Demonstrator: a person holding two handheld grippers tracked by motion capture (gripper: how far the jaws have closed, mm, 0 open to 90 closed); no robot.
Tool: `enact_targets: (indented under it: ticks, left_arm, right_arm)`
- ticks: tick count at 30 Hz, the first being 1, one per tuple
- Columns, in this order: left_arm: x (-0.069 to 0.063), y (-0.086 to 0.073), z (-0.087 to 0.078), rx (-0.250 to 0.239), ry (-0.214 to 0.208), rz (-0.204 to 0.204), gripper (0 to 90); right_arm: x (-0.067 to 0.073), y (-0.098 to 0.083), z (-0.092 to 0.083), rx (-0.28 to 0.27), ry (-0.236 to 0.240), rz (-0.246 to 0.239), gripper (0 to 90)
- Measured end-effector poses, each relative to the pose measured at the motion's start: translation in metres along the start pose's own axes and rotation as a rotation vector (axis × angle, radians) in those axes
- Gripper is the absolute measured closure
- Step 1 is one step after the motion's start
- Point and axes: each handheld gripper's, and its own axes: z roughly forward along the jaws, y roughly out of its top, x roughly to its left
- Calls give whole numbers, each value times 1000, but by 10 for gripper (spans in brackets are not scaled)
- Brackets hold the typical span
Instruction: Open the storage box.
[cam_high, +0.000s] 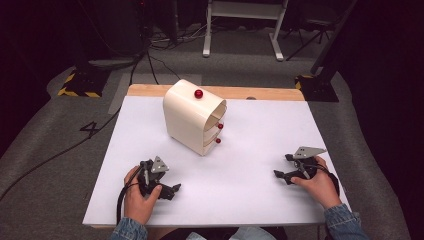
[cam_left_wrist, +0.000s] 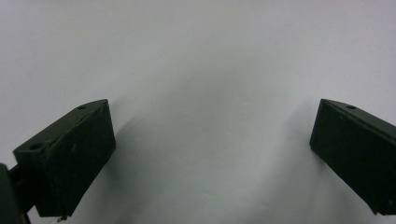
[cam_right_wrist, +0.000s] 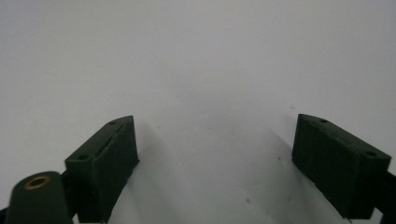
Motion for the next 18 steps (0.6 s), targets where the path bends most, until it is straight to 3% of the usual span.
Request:
enact_targets:
  ticks: [3,4,6,18]
  left_arm:
    - [0,0,0,2,1,0,2]
    - [0,0,0,1,2,1,2]
    - [0,0,0,1,1,1,2]
    - [0,0,0,0,-2,-1,2]
  right_arm:
    - [1,1,-2,3,2,13,201]
    - [1,2,-6,19,2,18,310]
    - [1,4,-11,29,-6,18,312]
    - [9,25,-45,-134,20,31,343]
